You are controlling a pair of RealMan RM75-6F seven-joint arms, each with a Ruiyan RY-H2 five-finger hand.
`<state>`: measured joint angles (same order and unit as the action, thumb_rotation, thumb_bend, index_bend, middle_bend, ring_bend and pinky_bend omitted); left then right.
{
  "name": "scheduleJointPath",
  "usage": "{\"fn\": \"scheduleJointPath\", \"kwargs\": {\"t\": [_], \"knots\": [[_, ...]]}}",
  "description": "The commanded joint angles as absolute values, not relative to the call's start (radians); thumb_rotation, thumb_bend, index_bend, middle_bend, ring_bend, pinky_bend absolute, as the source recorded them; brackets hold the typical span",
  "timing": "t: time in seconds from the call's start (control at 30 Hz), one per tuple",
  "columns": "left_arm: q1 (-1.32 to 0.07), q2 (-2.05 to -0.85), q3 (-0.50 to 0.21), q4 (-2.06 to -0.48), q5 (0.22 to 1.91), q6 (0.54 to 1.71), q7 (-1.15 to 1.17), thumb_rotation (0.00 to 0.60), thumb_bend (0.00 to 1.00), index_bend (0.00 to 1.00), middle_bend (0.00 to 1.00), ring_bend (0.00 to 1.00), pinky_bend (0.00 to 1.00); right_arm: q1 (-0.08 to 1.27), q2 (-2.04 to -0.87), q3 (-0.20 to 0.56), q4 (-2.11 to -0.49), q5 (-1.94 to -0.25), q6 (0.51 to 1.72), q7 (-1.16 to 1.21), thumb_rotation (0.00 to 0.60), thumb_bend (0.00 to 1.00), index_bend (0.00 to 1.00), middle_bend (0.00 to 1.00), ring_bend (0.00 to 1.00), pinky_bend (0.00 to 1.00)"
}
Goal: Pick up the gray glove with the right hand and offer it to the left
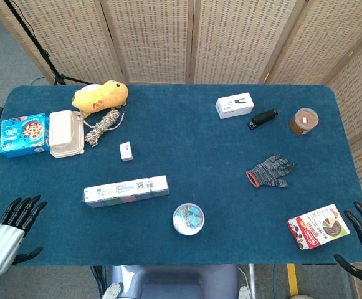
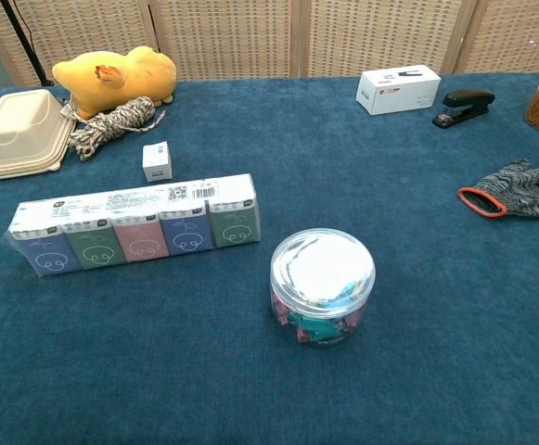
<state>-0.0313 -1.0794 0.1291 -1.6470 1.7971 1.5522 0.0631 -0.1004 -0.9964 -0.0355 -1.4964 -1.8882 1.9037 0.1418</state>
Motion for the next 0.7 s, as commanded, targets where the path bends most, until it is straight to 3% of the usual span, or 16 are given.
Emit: {"fn": "scheduleJointPath", "kwargs": {"t": [0.03,0.7], "knots": [[-0.030,-1.080,0.129,-1.646,1.795,1.553,0.064,0.600,0.00,0.00,0.00,0.00,0.00,-0.101,-0.997,-0.036,-1.495,-1.887,1.904,0.141,0.600,0.00,0.00,0.00,0.00,0.11],[-0.036,-1.100,0.101,-1.628,1.794,1.580,0.040,0.600,0.00,0.00,0.00,0.00,0.00,-0.073,-1.004,-0.050,-1.500,-1.881,1.837,0.159,0.600,0.00,0.00,0.00,0.00,0.11]]}}
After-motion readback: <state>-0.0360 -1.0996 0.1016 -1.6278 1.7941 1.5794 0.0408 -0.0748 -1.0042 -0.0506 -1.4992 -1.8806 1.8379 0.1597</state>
